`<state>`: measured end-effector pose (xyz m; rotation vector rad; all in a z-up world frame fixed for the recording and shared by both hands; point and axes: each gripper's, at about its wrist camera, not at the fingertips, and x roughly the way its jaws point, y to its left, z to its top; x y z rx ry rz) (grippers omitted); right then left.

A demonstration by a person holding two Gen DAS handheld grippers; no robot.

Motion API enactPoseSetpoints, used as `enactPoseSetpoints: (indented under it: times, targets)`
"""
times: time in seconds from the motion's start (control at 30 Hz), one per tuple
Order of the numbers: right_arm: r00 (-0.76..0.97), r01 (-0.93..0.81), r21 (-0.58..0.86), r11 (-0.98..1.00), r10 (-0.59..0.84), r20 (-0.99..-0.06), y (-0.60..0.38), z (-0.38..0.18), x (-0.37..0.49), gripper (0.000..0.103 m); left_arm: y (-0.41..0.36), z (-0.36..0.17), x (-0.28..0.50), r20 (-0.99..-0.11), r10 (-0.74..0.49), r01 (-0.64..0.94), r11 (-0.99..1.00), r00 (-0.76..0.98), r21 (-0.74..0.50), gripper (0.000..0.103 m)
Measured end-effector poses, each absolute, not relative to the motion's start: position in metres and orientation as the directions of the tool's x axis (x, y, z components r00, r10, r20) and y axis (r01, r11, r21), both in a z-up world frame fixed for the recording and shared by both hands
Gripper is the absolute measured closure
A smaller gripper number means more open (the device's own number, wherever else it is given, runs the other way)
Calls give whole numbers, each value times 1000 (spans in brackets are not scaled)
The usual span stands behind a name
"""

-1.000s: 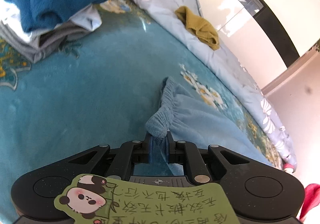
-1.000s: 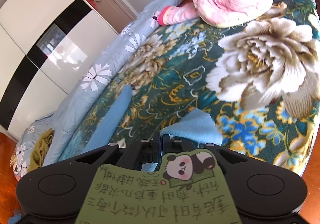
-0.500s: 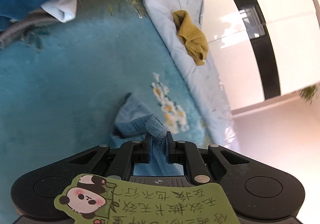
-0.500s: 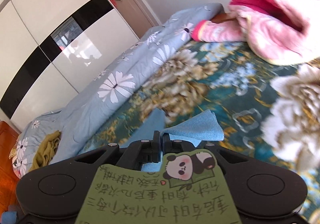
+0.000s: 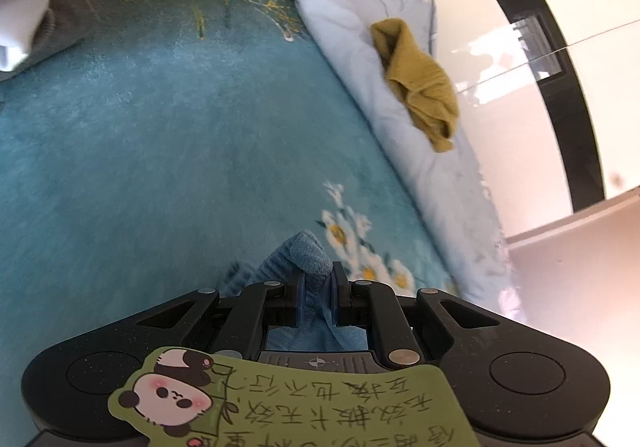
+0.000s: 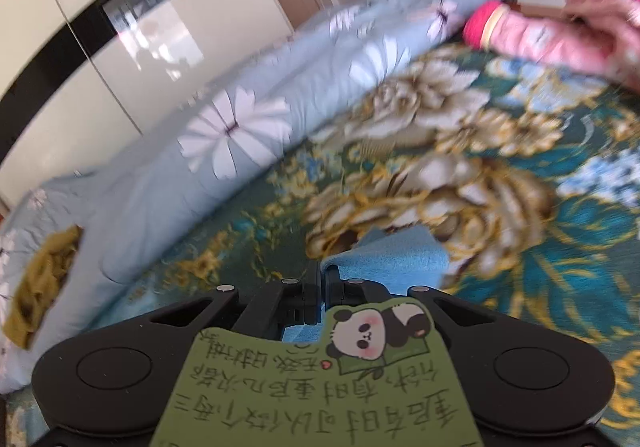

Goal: Fold clothes

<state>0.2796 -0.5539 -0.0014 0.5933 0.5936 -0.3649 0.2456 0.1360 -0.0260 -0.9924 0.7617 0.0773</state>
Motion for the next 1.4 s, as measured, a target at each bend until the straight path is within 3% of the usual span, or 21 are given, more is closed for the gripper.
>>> enactPoseSetpoints:
  times: [0.23, 0.3, 0.37, 0.57, 0.6, 0.63, 0.83, 1.07, 1.1, 1.17, 1.2, 1.23, 1.37, 1.4]
  targets:
    - [722, 483, 371, 794, -121, -681, -551, -37, 315, 98, 127, -39, 257, -644, -237, -405, 609, 727, -682, 89]
    - [724, 472, 380, 796, -103, -683, -553, -37, 317, 92, 126, -34, 253, -645, -238, -389, 632, 726, -670, 83]
    - [729, 455, 384, 804, -87, -679, -554, -32, 315, 88, 124, -26, 249, -642, -243, -370, 649, 728, -665, 56]
    - [796, 385, 419, 822, -67, -602, -560, 4, 285, 72, 109, 7, 218, -604, -190, -271, 763, 774, -587, 23]
    - [805, 385, 412, 826, -82, -587, -561, 8, 274, 70, 108, 9, 210, -604, -165, -274, 777, 779, -566, 21]
    - [805, 394, 405, 825, -97, -586, -564, 9, 265, 66, 108, 8, 201, -609, -139, -294, 778, 781, -555, 21]
    - [755, 506, 476, 719, -103, -648, -594, -29, 229, 63, 109, -34, 179, -691, -156, -409, 706, 705, -578, 21]
    - [784, 501, 572, 649, -61, -618, -594, -58, 240, 64, 100, -53, 184, -598, -190, -363, 642, 778, -676, 22]
    - [788, 496, 573, 653, -61, -613, -593, -58, 243, 66, 96, -53, 187, -595, -184, -354, 655, 783, -667, 25]
    - [792, 490, 577, 654, -58, -607, -592, -60, 245, 84, 90, -53, 192, -599, -146, -358, 682, 788, -637, 30]
    - [795, 487, 585, 649, -52, -604, -592, -61, 246, 88, 89, -53, 192, -591, -130, -365, 676, 796, -640, 33]
    - [804, 479, 602, 639, -43, -593, -593, -62, 246, 93, 88, -53, 191, -584, -115, -371, 670, 804, -643, 42]
    - [818, 469, 611, 637, -53, -573, -592, -58, 239, 95, 89, -52, 198, -570, -64, -393, 661, 819, -639, 74]
    - [820, 469, 609, 640, -60, -569, -590, -56, 237, 95, 89, -48, 199, -561, -59, -388, 663, 826, -640, 76]
